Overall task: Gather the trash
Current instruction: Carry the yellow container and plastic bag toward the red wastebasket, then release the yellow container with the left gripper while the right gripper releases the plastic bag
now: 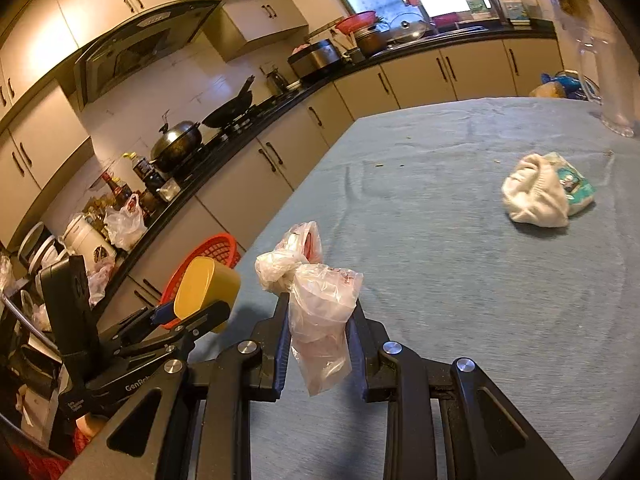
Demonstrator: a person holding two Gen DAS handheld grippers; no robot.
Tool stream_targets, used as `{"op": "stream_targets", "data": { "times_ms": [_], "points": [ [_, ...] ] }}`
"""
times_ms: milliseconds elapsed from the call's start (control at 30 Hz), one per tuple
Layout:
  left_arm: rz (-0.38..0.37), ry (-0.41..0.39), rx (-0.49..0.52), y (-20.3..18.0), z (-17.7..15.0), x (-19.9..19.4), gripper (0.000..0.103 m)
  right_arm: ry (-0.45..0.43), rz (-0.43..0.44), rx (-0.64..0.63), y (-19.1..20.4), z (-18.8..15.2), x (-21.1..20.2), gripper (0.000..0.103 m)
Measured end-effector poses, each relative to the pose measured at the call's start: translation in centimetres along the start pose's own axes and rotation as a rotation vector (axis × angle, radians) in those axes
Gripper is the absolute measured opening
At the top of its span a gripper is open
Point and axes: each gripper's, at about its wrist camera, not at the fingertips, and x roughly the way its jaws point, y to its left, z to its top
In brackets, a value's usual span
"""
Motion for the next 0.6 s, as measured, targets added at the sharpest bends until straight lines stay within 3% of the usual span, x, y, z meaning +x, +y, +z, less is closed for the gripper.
{"op": "stream_targets", "data": {
  "times_ms": [267,600],
  "points": [
    [0.03,-0.04,-0.068,4.1,0.7,-1.6,0.064,0.028,0.032,-0.031,2.7,1.0,1.9,0.028],
    [0.155,-0.092,-0.199,14.0,1.1,-3.7,0.064,0.098,0.121,-0.084,9.3,2.4,7.3,0.028]
  ]
}}
